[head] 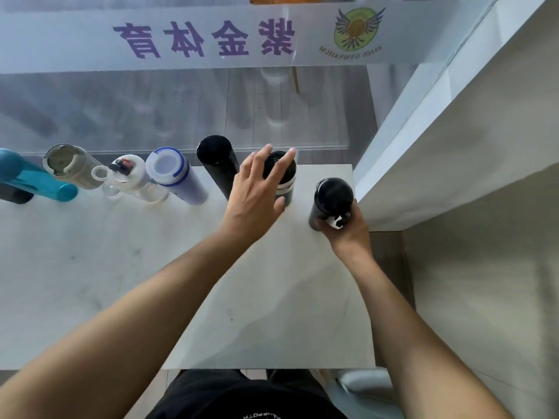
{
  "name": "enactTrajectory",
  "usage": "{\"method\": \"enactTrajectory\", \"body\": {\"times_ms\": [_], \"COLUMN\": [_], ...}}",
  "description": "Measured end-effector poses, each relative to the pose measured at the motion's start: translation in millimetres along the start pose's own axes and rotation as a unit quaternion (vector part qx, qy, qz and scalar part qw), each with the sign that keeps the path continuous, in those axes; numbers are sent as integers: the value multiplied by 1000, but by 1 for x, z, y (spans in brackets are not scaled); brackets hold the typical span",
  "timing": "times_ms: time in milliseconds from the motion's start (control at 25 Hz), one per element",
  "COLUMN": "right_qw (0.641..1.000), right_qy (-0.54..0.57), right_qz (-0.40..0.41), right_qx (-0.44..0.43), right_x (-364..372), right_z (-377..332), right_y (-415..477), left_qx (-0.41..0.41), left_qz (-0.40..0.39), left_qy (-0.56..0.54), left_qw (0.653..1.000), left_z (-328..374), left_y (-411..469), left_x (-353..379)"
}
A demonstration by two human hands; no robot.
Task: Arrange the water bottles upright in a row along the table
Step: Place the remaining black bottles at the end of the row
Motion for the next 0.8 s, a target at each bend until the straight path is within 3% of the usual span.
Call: {"method": "enactTrajectory", "body": {"times_ms": [160,800], "right_qw": [1000,999], "right_qy": [-12,-36], "right_qz": [-6,2], "right_qx": [-2,-5], "right_x": [-4,1], "right_z": [-3,-5], "right_y": [30,60], "left_qx": [-39,-34], "left_qz": [-84,-98], "left_qy": [17,-14], "left_qw": [996,994], "left_z": [-1,-6], "left_y": [32,40], "left_x": [16,24]}}
Point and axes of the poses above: each hand's wrist, its own y-axis towards the middle knuckle, its own x-axis out of the palm, z = x × y, the point moved 2 cm from there along y, towards the middle knuckle, and after that the axes turned 10 degrees about -x, right-handed, at the moved point
